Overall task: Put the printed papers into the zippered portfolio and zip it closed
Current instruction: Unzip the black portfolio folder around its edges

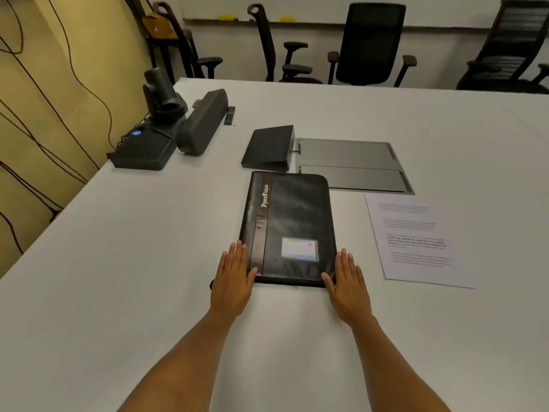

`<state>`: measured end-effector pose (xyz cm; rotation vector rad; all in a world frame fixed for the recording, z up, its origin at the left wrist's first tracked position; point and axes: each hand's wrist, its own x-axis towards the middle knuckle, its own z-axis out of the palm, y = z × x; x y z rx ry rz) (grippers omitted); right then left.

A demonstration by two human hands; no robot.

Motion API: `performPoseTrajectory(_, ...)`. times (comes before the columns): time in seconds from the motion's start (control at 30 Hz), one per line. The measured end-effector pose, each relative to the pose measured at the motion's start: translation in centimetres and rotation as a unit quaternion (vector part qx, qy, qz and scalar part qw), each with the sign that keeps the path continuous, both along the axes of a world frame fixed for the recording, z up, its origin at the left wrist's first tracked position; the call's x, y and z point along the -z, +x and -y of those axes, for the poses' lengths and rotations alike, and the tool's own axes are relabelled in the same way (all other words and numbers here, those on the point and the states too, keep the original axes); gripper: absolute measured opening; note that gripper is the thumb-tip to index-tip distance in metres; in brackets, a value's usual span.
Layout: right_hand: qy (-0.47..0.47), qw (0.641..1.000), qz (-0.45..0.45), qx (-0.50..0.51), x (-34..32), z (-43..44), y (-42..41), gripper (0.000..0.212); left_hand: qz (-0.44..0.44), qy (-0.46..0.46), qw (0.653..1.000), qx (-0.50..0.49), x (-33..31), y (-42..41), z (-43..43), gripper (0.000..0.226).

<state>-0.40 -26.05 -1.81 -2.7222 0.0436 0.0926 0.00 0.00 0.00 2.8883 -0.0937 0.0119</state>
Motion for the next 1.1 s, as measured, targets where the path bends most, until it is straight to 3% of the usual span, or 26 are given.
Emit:
performPoseTrajectory(0.3,-0.005,0.999,-0.033,0.006,1.7,-0.7,-2.1,0.065,-0.025,-0.007,0.999,-0.020,2.6,-2.6,-0.5,0.102)
performPoseTrajectory(0.47,0.000,1.000,-0.025,0.010,2.1,-1.1,-2.8,0.064,-0.050,-0.017,0.999,-0.005,1.8,-3.6,-0.4,0.088)
performPoseTrajectory(0.63,0.006,1.000,-0.017,0.012,2.5,-1.2,-3.2,0.063,-0.021,-0.016,1.000,-0.014,3.1,-4.0,-0.4,0.087)
performPoseTrajectory(0.8,0.026,0.999,-0.018,0.017,3.0,-1.4,-3.2,0.067,-0.018,-0.032,0.999,-0.024,4.1,-3.9,-0.5,0.062)
performPoseTrajectory(1.03,0.012,1.000,-0.015,0.021,3.6,-1.4,-3.1,0.070,-0.034,-0.049,0.998,-0.017,4.3,-4.0,-0.5,0.064)
performPoseTrajectory(1.1,0.012,1.000,-0.017,0.023,3.7,-1.4,-3.0,0.070,-0.036,-0.045,0.998,-0.018,4.4,-4.0,-0.4,0.080)
